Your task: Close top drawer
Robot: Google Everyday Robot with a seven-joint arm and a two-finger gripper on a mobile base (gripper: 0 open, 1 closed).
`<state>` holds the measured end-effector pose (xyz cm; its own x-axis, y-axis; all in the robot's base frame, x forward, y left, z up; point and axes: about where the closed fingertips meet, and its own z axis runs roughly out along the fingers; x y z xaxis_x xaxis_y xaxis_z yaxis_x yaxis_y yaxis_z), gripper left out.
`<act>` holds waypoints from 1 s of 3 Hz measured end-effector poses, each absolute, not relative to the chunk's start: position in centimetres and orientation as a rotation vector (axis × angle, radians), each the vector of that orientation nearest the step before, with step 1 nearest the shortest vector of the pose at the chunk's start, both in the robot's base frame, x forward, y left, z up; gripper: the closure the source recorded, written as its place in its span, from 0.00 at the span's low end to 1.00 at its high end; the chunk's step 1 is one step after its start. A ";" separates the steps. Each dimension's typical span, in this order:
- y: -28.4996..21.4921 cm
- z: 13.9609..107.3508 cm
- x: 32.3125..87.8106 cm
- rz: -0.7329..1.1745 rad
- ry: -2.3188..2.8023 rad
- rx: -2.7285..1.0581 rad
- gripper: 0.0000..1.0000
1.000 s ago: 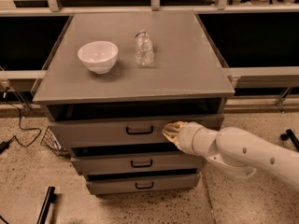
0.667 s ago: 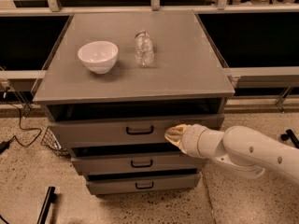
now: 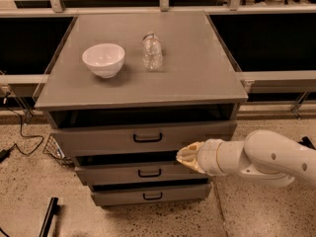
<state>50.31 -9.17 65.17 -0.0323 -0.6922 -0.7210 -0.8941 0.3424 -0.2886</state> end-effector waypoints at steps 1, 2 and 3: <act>-9.2 65.1 50.0 0.323 1.784 -1.414 0.74; -9.2 65.1 50.0 0.324 1.784 -1.414 0.50; -9.2 65.1 50.0 0.324 1.784 -1.414 0.19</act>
Offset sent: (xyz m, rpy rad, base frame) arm -0.0028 0.0000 -0.0008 0.0038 0.0116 0.0068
